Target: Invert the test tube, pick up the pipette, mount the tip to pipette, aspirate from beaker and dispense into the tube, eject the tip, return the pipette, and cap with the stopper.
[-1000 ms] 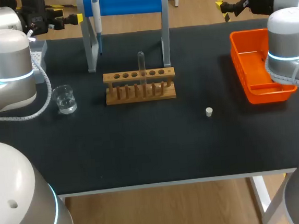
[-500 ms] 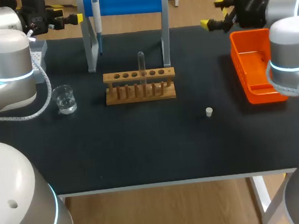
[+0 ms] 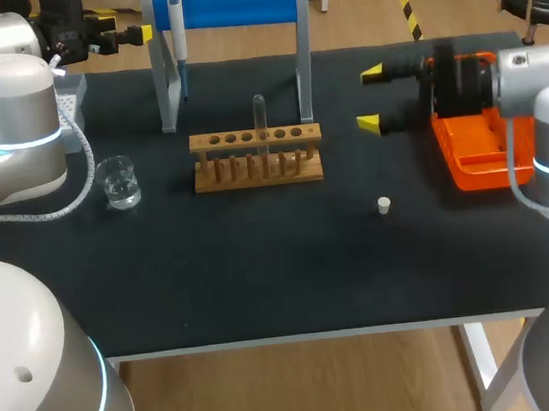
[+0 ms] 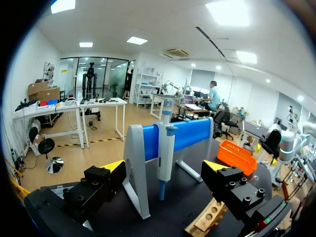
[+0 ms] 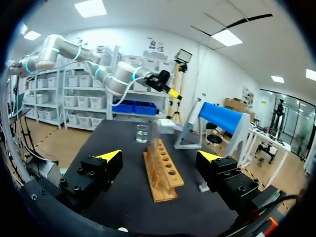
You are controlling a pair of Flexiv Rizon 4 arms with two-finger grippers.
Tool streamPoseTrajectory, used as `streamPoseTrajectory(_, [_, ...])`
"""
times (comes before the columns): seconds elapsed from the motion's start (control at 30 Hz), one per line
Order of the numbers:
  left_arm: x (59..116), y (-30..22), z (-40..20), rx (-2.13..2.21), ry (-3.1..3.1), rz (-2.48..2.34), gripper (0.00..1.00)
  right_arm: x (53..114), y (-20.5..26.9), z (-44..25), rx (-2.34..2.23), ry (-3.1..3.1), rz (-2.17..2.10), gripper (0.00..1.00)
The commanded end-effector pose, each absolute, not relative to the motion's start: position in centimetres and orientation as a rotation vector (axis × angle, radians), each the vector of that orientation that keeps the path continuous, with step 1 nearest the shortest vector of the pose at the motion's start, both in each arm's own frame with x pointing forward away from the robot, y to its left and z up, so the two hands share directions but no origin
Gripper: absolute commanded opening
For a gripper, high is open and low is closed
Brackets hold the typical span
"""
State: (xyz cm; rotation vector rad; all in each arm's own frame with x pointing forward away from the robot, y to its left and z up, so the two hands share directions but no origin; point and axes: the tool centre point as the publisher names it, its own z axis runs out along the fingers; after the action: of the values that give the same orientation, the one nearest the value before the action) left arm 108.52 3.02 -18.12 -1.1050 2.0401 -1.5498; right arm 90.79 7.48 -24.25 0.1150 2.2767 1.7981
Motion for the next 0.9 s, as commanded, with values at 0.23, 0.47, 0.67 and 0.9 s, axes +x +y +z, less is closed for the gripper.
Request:
streamPoseTrajectory(0.23, [108.4,3.0,-18.2,-1.106,2.037,-1.549,1.0,90.7,10.1,-27.1,0.167,2.293,1.823,1.0])
streamPoseTrajectory(0.47, [108.4,3.0,-18.2,-1.106,2.037,-1.549,1.0,91.1,10.5,-27.2,0.222,2.305,1.779,1.0])
streamPoseTrajectory(0.67, [108.4,3.0,-18.2,-1.106,2.037,-1.549,1.0,91.1,10.5,-27.2,0.222,2.305,1.779,1.0])
streamPoseTrajectory(0.9, [108.4,3.0,-18.2,-1.106,2.037,-1.549,1.0,91.1,10.5,-27.2,0.222,2.305,1.779,1.0])
